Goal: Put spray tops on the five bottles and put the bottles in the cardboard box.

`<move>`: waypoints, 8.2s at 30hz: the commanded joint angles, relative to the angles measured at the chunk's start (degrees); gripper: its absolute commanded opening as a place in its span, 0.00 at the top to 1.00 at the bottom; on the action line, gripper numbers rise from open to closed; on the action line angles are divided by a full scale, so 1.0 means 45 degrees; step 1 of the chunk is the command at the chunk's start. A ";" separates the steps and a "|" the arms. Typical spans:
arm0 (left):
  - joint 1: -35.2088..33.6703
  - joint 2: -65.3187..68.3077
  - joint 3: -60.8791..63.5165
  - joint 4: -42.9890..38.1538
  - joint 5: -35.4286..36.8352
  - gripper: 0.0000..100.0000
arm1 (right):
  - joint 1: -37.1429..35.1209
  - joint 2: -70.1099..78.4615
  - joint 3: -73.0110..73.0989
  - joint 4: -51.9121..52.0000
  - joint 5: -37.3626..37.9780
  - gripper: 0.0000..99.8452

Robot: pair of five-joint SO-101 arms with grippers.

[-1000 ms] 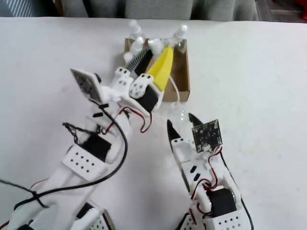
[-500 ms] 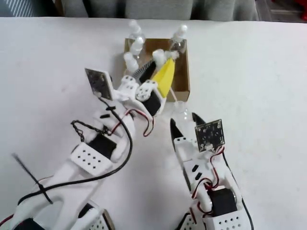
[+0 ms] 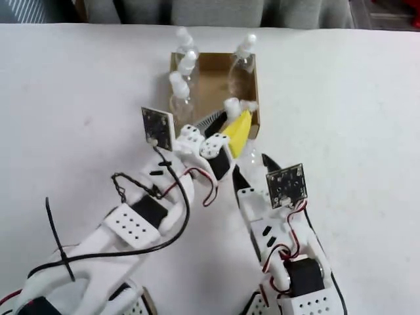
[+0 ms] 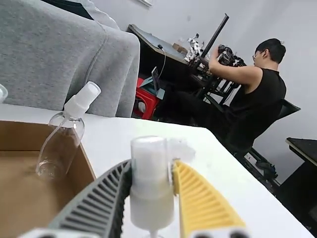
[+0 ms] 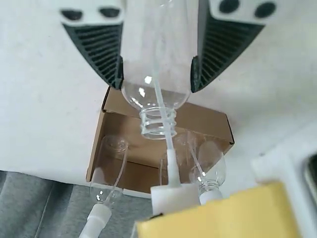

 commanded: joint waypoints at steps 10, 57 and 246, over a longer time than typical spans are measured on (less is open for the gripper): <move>0.0869 -0.0049 0.0957 0.0039 -0.1836 0.67 | 0.0186 -0.0068 -0.0664 0.0342 0.0098 0.98; -0.3350 -1.5228 0.3849 1.4652 -0.2794 0.93 | 0.1319 0.0068 0.0508 -0.9504 -0.1133 0.98; -0.8059 -1.5170 0.7482 1.3949 -0.7560 0.98 | 0.1006 2.4899 -0.6662 -2.3805 -0.1231 0.73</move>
